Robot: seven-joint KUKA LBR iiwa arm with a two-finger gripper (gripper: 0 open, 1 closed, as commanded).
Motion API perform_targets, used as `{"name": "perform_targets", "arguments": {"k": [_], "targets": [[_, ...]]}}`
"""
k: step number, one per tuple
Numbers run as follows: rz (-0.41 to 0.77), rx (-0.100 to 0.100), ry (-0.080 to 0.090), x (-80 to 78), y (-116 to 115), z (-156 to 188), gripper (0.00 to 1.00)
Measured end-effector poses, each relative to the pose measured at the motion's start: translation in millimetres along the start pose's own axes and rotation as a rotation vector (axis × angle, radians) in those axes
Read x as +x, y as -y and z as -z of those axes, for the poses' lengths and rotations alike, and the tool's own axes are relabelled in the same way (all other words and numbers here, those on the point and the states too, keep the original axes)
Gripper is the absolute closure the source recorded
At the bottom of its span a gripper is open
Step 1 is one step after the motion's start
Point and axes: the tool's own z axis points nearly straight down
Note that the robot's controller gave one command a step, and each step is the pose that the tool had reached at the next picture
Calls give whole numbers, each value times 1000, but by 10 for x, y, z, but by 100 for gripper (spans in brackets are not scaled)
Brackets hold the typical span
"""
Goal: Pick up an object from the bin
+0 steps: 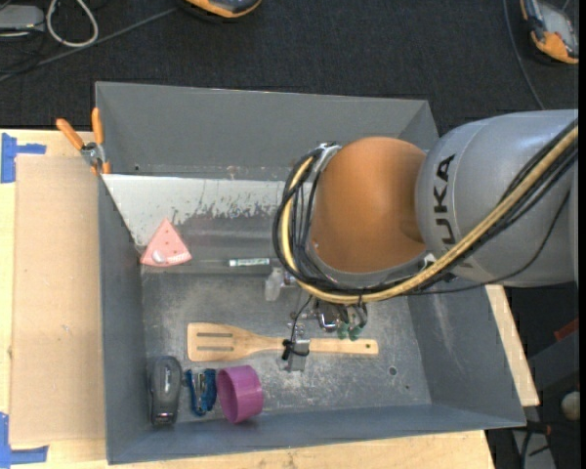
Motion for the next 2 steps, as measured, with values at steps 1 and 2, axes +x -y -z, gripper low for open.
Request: {"name": "perform_targets", "arguments": {"k": [1, 2], "targets": [[-3, -1, 8, -17, 7, 44, 0], [15, -2, 10, 178, 65, -589, 0]]}}
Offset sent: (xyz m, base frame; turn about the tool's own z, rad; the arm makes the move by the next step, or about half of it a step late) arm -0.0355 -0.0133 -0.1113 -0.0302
